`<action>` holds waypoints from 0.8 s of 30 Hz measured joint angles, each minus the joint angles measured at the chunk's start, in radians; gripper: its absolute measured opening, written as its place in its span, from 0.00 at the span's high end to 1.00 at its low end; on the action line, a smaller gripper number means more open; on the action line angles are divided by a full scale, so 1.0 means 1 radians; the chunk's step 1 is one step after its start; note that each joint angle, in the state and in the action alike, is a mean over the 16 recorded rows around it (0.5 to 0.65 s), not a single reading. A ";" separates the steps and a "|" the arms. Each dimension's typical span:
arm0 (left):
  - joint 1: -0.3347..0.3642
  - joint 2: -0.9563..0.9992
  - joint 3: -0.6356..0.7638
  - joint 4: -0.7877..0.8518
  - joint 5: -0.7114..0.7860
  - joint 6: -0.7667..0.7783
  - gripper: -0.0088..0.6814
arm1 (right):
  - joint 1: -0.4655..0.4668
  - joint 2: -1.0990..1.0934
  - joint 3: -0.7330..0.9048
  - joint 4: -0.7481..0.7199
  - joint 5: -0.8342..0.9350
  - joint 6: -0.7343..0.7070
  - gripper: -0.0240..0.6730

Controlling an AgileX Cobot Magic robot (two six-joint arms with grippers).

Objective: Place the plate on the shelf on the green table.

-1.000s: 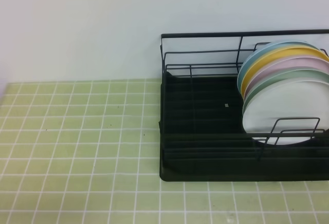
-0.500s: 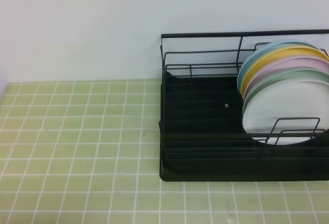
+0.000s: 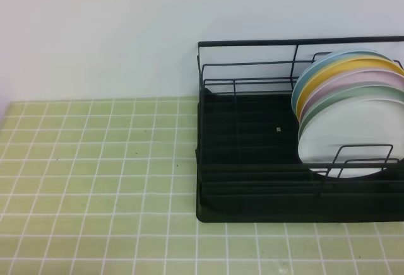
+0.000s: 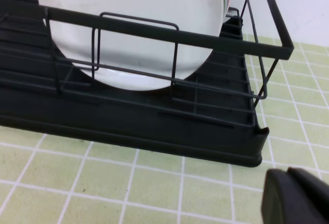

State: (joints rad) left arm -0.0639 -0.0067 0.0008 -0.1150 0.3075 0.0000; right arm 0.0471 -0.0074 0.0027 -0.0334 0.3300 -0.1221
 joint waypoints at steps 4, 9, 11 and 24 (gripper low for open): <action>0.000 0.000 0.000 -0.001 -0.001 0.000 0.99 | 0.000 0.000 0.000 0.000 0.000 0.000 0.97; 0.000 0.000 0.000 -0.001 -0.001 0.000 0.99 | 0.000 0.000 0.000 0.000 -0.001 0.000 0.97; 0.000 0.000 0.000 -0.001 -0.001 0.000 0.99 | 0.000 -0.002 0.002 -0.001 -0.002 0.000 0.97; 0.000 0.000 0.000 -0.001 -0.001 0.000 0.99 | 0.000 -0.003 0.005 -0.002 -0.003 0.000 0.97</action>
State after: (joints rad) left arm -0.0639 -0.0067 0.0008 -0.1162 0.3068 0.0000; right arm 0.0471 -0.0105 0.0076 -0.0351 0.3267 -0.1220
